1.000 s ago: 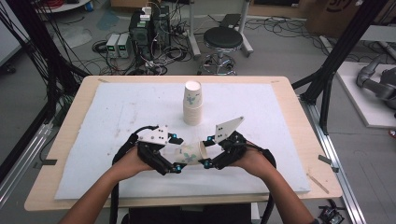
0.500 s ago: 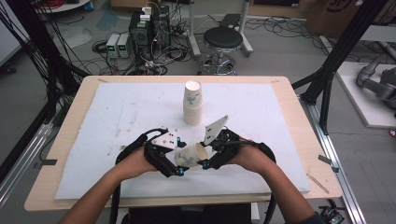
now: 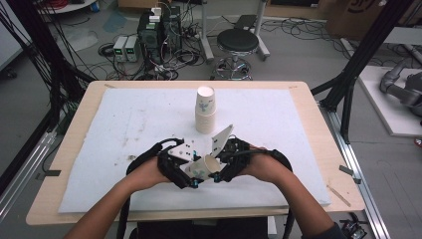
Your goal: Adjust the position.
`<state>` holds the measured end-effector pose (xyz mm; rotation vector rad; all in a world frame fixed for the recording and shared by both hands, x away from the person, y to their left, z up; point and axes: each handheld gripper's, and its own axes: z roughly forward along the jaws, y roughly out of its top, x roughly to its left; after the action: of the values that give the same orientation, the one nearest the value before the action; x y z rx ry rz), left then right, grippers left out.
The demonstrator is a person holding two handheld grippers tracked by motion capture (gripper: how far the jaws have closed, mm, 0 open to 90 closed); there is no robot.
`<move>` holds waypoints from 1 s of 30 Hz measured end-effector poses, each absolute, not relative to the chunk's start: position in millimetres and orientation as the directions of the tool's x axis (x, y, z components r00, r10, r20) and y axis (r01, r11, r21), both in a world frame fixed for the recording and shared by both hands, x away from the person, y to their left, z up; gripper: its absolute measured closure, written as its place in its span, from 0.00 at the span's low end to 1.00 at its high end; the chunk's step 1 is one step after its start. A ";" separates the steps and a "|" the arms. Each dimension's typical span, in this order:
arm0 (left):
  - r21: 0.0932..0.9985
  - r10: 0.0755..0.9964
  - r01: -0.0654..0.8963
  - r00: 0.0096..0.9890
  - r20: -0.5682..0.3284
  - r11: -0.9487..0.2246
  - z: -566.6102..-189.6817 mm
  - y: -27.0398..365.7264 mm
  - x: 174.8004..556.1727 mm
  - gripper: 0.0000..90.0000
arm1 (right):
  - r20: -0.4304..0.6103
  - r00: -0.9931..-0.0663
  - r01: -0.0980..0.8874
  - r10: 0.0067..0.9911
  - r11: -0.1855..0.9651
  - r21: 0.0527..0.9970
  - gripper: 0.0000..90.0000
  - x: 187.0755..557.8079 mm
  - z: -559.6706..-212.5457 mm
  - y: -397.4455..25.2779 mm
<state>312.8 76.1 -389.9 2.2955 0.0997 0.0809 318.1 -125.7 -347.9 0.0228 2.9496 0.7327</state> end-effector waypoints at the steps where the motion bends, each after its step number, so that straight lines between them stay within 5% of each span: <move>1: 0.746 0.098 0.047 0.995 0.025 -0.665 -390.2 75.2 313.3 0.35 | -0.101 -0.994 -0.018 0.032 0.887 0.462 0.40 317.9 -348.0 -124.6; 14: 0.772 0.099 0.079 0.995 -0.022 -0.630 -395.9 74.9 314.2 0.40 | -0.088 -0.996 -0.014 0.030 0.885 0.465 0.35 316.9 -346.7 -121.0; 19: 0.793 0.116 0.101 0.993 -0.039 -0.601 -400.2 77.8 315.0 0.39 | -0.060 -0.995 0.033 0.077 0.845 0.534 0.24 320.2 -344.6 -125.8; 30: 0.893 0.247 0.175 0.966 -0.075 -0.415 -412.6 105.0 318.5 0.38 | -0.068 -0.974 0.098 0.216 0.673 0.733 0.24 319.7 -333.0 -159.7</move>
<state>318.5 105.0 -412.6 2.0094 0.3002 0.0808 319.7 -159.7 -333.0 0.2590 2.7349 1.1851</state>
